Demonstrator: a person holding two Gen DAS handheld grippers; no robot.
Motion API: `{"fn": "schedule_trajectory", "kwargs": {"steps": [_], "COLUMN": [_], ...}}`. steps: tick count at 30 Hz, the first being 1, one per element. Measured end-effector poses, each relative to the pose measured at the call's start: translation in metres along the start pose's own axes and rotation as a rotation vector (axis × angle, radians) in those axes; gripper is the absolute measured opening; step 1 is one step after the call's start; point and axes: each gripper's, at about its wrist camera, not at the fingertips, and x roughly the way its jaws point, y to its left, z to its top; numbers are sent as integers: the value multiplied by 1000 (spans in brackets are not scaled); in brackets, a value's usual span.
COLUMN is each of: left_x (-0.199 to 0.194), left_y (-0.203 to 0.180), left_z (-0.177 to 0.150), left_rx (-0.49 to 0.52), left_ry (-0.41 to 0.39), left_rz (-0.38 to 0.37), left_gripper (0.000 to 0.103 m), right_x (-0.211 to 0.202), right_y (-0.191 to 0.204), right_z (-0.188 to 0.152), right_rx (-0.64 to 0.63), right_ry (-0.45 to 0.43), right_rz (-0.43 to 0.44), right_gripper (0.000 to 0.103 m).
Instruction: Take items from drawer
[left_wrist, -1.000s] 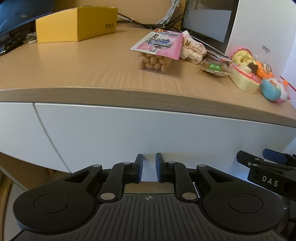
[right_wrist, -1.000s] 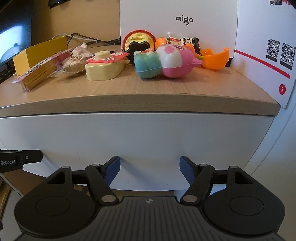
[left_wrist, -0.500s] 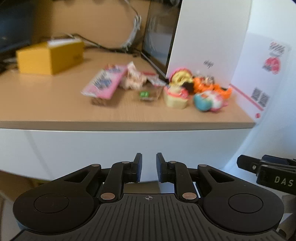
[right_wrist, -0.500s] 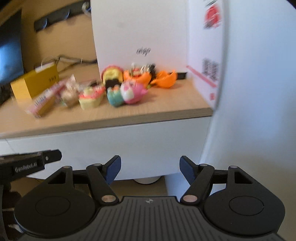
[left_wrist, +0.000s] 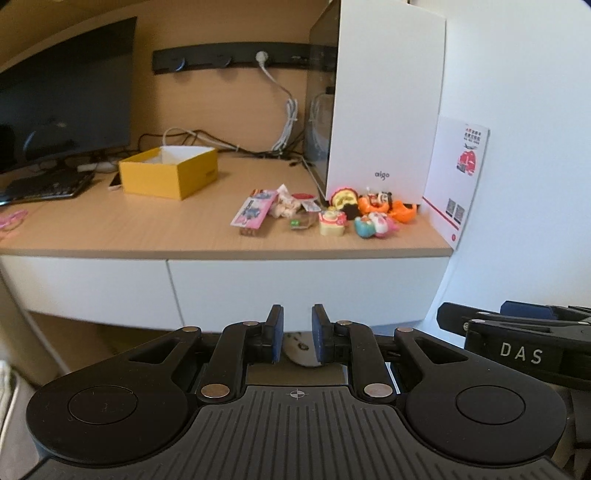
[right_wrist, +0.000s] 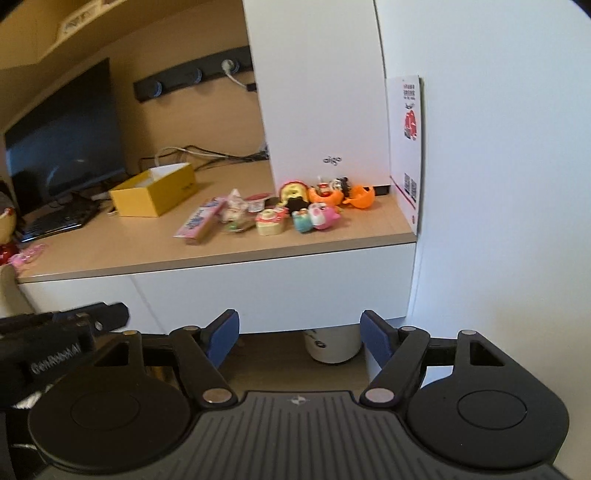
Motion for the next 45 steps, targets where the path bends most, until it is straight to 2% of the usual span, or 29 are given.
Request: {"fn": "schedule_trajectory", "kwargs": {"steps": [8, 25, 31, 45], "left_x": [-26, -30, -31, -34], "left_y": [-9, -2, -6, -4], "left_z": [-16, -24, -24, -26], "left_rx": [-19, -36, -23, -31], "left_ry": [5, 11, 0, -4], "left_rz": [10, 12, -7, 7], "left_gripper": [18, 18, 18, 18], "right_x": [-25, -27, -30, -33], "right_y": [2, 21, 23, 24], "right_z": [-12, -20, -21, -23], "right_rx": [-8, -97, -94, -101], "right_ry": [-3, 12, 6, -8], "right_rz": [17, 13, 9, 2], "right_gripper": [74, 74, 74, 74]}}
